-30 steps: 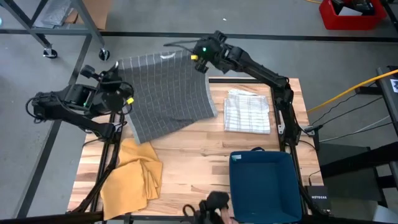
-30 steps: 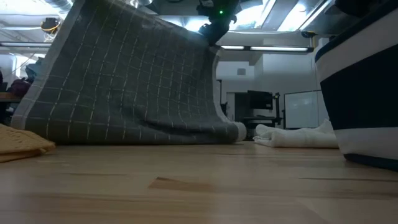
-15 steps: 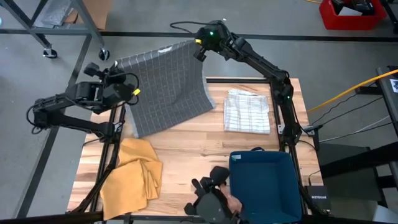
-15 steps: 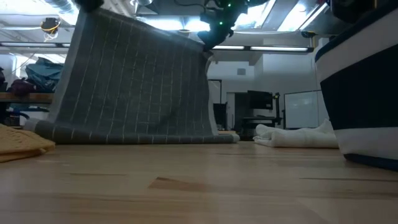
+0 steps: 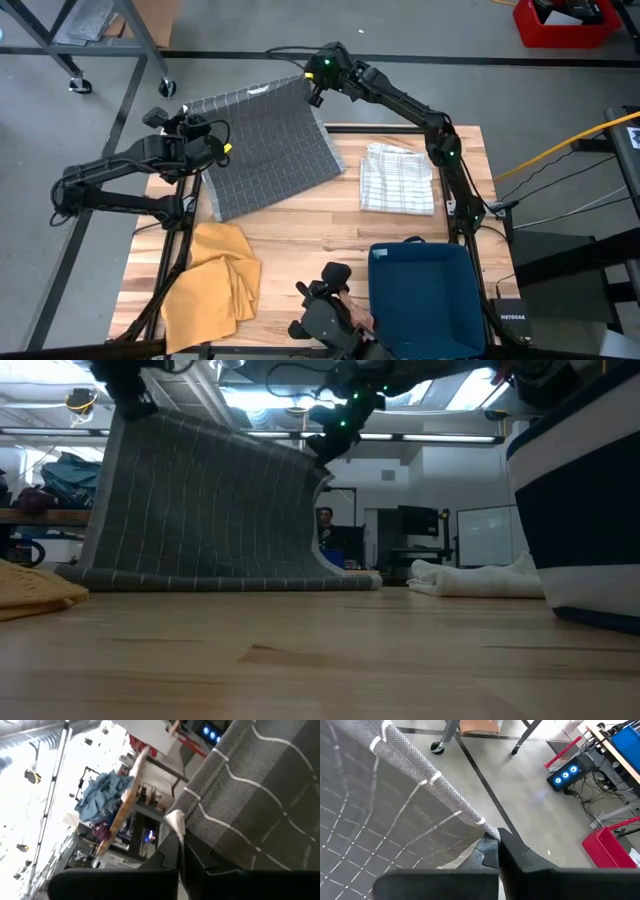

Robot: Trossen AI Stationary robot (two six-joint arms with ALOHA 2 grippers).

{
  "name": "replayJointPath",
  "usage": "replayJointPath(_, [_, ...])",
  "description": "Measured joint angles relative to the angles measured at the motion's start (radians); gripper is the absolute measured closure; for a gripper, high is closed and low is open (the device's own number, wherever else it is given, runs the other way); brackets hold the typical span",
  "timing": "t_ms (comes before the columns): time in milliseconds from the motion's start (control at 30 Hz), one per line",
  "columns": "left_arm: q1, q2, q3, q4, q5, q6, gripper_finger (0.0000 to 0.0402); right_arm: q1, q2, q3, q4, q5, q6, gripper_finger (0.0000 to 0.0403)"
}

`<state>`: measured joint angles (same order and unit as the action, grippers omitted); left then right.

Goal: Fold towel
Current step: Fold the gray towel

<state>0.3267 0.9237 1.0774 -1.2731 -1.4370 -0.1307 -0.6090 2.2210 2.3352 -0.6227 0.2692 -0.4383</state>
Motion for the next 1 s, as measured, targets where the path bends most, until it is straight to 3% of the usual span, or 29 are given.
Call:
replayJointPath(433, [0.096,0.0,-0.158,0.049,0.213,0.0,0.0401,0.0,0.038,0.0,-0.019,-0.042,0.045,0.0403])
replayJointPath(1000, [0.082,-0.001,-0.216,0.064,0.524,0.0,0.0401,0.014,0.04,0.0,-0.432,-0.187,0.209,0.0403])
